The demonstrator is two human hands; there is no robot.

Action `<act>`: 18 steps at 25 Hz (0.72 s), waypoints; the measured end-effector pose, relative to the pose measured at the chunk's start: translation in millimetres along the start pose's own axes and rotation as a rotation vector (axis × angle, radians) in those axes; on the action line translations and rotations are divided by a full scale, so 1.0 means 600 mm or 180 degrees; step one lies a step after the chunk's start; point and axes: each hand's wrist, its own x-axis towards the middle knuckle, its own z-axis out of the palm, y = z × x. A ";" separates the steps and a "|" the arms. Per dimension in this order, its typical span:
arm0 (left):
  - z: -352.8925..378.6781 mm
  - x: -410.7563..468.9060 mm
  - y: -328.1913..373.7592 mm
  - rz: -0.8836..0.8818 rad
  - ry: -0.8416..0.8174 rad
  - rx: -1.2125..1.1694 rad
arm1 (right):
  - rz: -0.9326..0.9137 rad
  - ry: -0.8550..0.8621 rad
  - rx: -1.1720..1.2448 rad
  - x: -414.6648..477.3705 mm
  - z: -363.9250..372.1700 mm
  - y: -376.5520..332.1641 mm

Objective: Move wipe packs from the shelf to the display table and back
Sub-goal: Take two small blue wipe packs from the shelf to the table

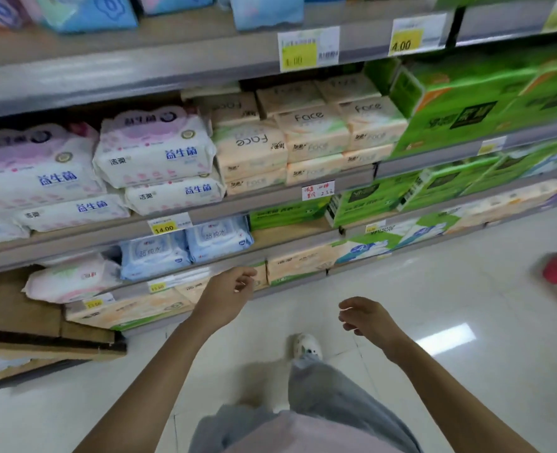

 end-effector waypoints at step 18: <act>-0.306 0.125 0.413 0.1657 0.2769 -0.0413 | -0.3652 0.0937 0.0457 -0.041 -0.115 -0.610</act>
